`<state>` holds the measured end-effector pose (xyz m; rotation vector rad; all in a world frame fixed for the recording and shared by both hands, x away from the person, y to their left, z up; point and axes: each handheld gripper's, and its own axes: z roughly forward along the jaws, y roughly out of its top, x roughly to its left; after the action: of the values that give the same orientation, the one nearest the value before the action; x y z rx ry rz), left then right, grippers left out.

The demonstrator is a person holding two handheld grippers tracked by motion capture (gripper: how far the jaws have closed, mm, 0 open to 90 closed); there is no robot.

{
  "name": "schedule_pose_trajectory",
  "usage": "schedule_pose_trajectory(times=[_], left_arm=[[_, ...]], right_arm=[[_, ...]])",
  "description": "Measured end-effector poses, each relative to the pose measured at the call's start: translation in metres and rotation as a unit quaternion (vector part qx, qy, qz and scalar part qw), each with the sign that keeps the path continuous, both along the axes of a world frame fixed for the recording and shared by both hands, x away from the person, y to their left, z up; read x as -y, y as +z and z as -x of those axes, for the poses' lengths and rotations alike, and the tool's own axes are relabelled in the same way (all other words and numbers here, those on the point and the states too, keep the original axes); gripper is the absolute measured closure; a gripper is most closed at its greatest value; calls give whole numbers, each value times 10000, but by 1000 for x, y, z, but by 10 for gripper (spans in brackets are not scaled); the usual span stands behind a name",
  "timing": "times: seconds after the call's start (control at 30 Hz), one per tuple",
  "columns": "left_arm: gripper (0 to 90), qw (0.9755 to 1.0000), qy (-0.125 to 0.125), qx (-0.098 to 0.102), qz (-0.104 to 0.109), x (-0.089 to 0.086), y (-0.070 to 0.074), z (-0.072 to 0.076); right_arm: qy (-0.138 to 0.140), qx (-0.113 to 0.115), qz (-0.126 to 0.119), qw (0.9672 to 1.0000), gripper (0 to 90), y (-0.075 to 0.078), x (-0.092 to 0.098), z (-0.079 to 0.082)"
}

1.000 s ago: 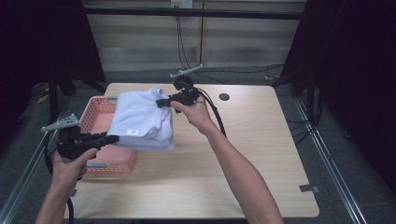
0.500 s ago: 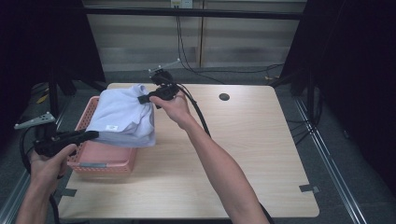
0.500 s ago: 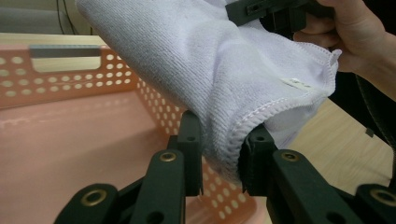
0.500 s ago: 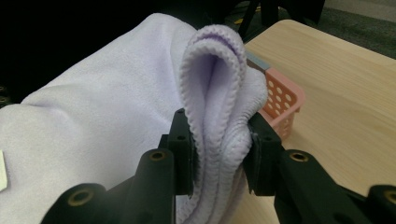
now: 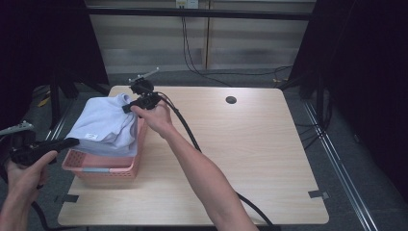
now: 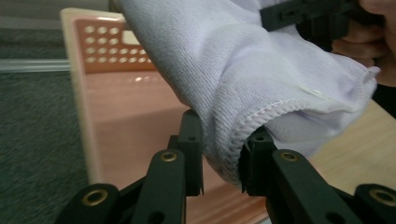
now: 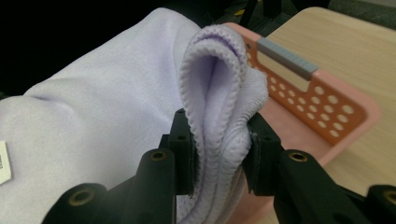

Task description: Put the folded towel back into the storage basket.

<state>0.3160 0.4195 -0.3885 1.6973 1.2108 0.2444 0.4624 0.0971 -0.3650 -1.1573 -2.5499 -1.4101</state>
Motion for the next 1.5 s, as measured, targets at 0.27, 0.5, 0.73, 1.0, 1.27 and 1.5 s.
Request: schedule_pose_trajectory(times=[0.27, 0.5, 0.73, 1.0, 1.27, 1.5], left_arm=[[745, 9988, 205, -362, -267, -13, -23, -2], [704, 9964, -33, -594, -605, 0, -42, -1], [398, 9958, 139, -376, -824, 11, -27, 7], [364, 9981, -16, 23, -622, 41, -10, 16], [328, 9959, 3, 143, -891, 89, -13, 31], [288, 9960, -214, 314, -815, 130, -19, 43]], right_arm=[[-157, -121, 98, 9998, 684, -38, -28, 1], [-80, -197, 262, 9994, 664, -67, -28, -1], [-192, 249, 394, 9987, 420, -62, -14, -10], [-10, 503, 249, 9984, 389, -48, 23, -4], [242, 834, 221, 9960, 362, -37, 73, 20], [128, 539, 27, 9985, 366, -57, 128, 57]])
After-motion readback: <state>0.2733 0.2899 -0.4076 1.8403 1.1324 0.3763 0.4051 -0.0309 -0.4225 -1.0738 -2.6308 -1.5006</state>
